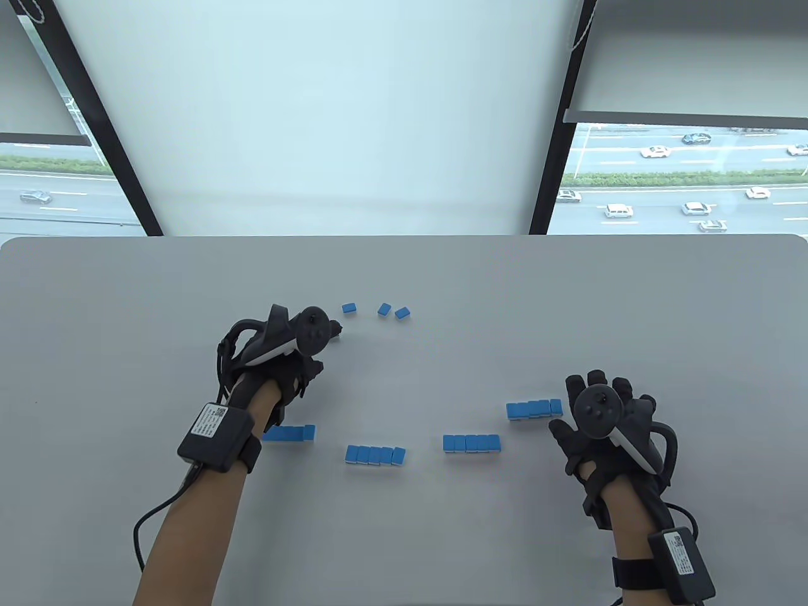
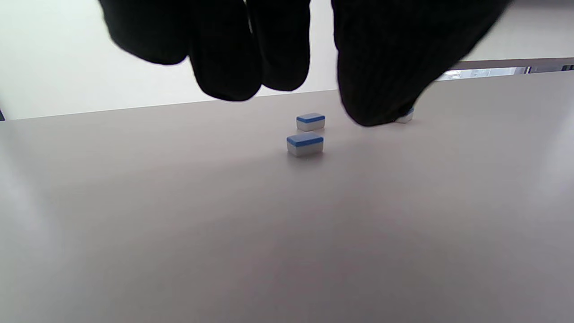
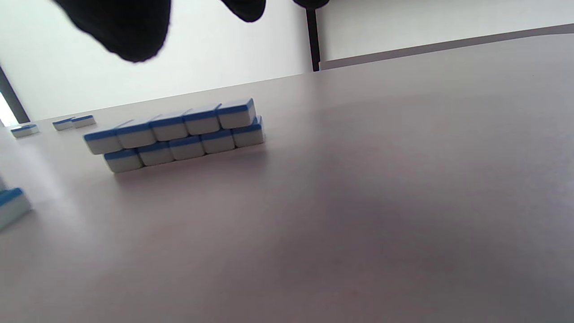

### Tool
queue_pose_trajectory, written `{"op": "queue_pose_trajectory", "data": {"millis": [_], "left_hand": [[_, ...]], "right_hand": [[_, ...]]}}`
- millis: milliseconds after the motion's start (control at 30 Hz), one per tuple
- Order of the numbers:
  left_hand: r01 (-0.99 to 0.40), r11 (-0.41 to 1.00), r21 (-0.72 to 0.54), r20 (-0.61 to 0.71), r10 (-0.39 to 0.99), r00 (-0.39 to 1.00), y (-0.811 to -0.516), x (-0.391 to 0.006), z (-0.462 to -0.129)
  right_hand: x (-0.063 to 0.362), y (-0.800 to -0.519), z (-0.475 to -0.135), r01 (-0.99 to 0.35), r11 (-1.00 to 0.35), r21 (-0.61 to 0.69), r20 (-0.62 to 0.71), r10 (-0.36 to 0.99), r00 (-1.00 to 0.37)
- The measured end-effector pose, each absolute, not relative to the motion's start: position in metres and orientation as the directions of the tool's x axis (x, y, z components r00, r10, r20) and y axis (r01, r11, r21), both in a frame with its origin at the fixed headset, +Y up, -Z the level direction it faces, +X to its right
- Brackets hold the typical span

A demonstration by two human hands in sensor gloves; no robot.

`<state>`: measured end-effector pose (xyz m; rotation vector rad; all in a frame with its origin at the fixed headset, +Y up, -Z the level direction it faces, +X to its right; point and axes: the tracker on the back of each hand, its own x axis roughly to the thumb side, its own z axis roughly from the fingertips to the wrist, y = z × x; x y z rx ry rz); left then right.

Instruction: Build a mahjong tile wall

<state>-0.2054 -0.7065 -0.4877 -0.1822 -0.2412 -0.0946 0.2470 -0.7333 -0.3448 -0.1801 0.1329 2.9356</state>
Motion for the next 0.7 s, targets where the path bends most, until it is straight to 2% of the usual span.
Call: {"op": "queue_pose_trajectory", "data": {"millis": [200, 367, 533, 700], "left_hand": [[0.118, 0.963, -0.243, 0.220, -0.064, 0.973, -0.733, -0.199, -0.527], [0.151, 0.950, -0.274, 0.232, -0.087, 0.969, -0.745, -0.190, -0.537], [0.316, 0.928, -0.196, 0.294, -0.252, 0.922, -0.744, -0.177, -0.534], [0.311, 0.936, -0.167, 0.294, -0.254, 0.921, -0.743, -0.171, -0.533]], "right_hand": [[0.249, -0.733, -0.345, -0.190, -0.979, 0.077, -0.139, 0.179, -0.974], [0.246, -0.734, -0.345, -0.170, -0.982, 0.079, -0.134, 0.158, -0.978], [0.246, -0.734, -0.345, -0.164, -0.983, 0.082, -0.134, 0.152, -0.979], [0.246, -0.734, -0.345, -0.170, -0.982, 0.079, -0.135, 0.158, -0.978]]}}
